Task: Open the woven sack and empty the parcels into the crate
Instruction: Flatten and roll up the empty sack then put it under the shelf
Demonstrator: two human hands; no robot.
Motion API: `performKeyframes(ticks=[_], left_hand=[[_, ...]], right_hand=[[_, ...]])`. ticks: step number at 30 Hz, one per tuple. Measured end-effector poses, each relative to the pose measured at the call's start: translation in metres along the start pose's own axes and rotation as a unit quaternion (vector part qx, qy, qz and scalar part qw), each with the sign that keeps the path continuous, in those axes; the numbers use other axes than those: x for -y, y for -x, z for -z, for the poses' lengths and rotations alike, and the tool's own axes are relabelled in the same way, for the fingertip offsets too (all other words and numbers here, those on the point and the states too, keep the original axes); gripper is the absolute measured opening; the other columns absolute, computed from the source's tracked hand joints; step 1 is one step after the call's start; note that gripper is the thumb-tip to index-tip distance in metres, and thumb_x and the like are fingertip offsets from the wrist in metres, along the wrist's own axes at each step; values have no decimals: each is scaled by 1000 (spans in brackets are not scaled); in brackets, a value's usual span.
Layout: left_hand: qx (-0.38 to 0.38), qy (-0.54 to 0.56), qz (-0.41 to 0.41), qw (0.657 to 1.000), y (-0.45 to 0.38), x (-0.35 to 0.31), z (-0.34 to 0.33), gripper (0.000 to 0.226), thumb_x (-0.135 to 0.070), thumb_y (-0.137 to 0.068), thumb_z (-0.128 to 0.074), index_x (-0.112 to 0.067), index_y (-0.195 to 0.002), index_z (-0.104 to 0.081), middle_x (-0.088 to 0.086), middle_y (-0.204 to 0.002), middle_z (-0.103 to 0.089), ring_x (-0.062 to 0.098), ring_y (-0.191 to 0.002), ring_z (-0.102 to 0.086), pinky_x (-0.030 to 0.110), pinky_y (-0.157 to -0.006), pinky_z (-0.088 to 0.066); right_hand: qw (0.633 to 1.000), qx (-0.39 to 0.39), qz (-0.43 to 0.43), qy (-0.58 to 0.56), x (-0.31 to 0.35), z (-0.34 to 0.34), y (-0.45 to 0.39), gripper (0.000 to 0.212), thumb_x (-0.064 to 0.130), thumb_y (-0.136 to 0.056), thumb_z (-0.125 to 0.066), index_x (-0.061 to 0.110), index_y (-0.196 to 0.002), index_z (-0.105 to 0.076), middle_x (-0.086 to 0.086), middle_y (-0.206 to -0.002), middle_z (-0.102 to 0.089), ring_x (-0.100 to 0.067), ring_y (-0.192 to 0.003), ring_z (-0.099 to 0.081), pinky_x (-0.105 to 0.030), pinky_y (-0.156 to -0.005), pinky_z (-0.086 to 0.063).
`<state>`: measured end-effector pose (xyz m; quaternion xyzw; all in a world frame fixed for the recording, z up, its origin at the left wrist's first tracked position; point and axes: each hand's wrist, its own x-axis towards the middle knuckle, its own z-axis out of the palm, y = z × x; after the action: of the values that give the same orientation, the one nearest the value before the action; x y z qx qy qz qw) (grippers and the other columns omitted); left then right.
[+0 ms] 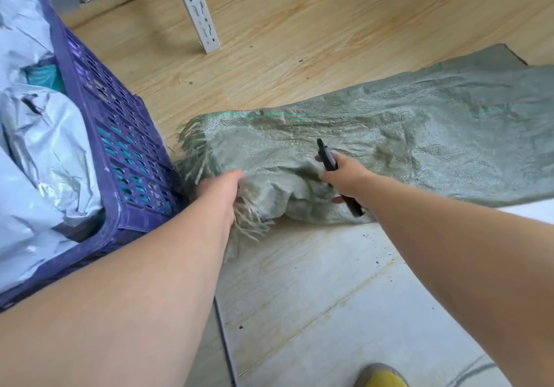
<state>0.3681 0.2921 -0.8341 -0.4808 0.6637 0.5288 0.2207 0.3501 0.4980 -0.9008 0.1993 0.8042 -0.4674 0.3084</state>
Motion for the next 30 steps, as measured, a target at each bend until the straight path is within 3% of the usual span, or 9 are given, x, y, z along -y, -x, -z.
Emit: performKeyframes(ticks=[3, 7, 12, 15, 18, 22, 25, 27, 30], left_hand=[[-74, -10, -159, 984, 10, -34, -1, 66, -21, -88, -62, -9, -146, -33, 6, -134, -52, 24, -111, -56, 29, -84, -42], [-30, -139, -369, 919, 34, -73, -18, 65, -26, -92, -58, -20, -149, -27, -9, -114, -49, -5, -62, -38, 11, -56, -39], [40, -366, -435, 821, 41, -67, -69, 76, -28, -85, -62, -33, -149, -21, 2, -135, -53, 25, -93, -66, 40, -81, -57], [104, -536, -403, 735, 35, -42, -100, 84, -28, -85, -59, -39, -151, -8, 2, -143, -48, 29, -127, -48, 48, -113, -27], [192, -609, -360, 680, 28, -22, -111, 92, -36, -83, -61, -42, -150, 3, -6, -143, -48, 23, -138, -36, 52, -115, 6], [179, -554, -383, 717, 17, -11, -108, 58, -31, -89, -57, -39, -143, -38, -6, -146, -46, 20, -139, -36, 46, -120, 0], [42, -422, -448, 787, 5, -10, -95, 27, -15, -89, -53, -32, -106, -65, 0, -125, -63, 24, -119, -55, 34, -108, -33], [-24, -389, -442, 808, -4, -11, -80, 23, -10, -90, -50, -21, -100, -67, 6, -115, -63, 29, -108, -58, 28, -83, -41], [-69, -417, -395, 815, -24, -7, -59, 28, -17, -89, -52, -24, -114, -63, 3, -127, -49, 26, -116, -50, 30, -90, -41]], right_hand=[[985, 100, -34, -135, 12, -18, 5, 41, 15, -97, -56, 27, -135, -48, -10, -118, -56, -25, -90, -59, -45, -86, -55], [944, 147, -19, -295, 43, -24, 7, 25, 13, -98, -55, 32, -113, -61, -1, -117, -58, -24, -97, -66, -44, -94, -53], [876, -108, -39, -468, 32, 31, 1, 28, 3, -95, -54, 17, -119, -55, -9, -110, -67, -22, -83, -71, -34, -74, -58], [856, -282, -60, -429, 9, 52, 6, 22, 9, -96, -49, 20, -114, -54, -5, -104, -67, -21, -78, -68, -31, -66, -50], [835, -440, -33, -329, 6, 68, 20, 23, 17, -96, -45, 22, -117, -53, 2, -101, -62, -21, -92, -63, -35, -79, -49], [876, -437, 146, -141, 31, 59, 35, 21, 17, -91, -49, 19, -111, -56, -1, -94, -67, -27, -87, -63, -42, -77, -52], [922, -287, 257, -47, 48, 27, 35, 28, 21, -83, -51, 26, -110, -58, -4, -96, -71, -29, -86, -66, -44, -77, -55], [945, -153, 282, 67, 55, 5, 28, 34, 21, -85, -51, 29, -118, -56, -3, -114, -67, -29, -100, -64, -42, -84, -53], [953, -68, 209, 208, 45, 6, -4, 57, 14, -90, -47, 38, -140, -39, 8, -159, -22, -23, -133, -44, -41, -101, -44]])
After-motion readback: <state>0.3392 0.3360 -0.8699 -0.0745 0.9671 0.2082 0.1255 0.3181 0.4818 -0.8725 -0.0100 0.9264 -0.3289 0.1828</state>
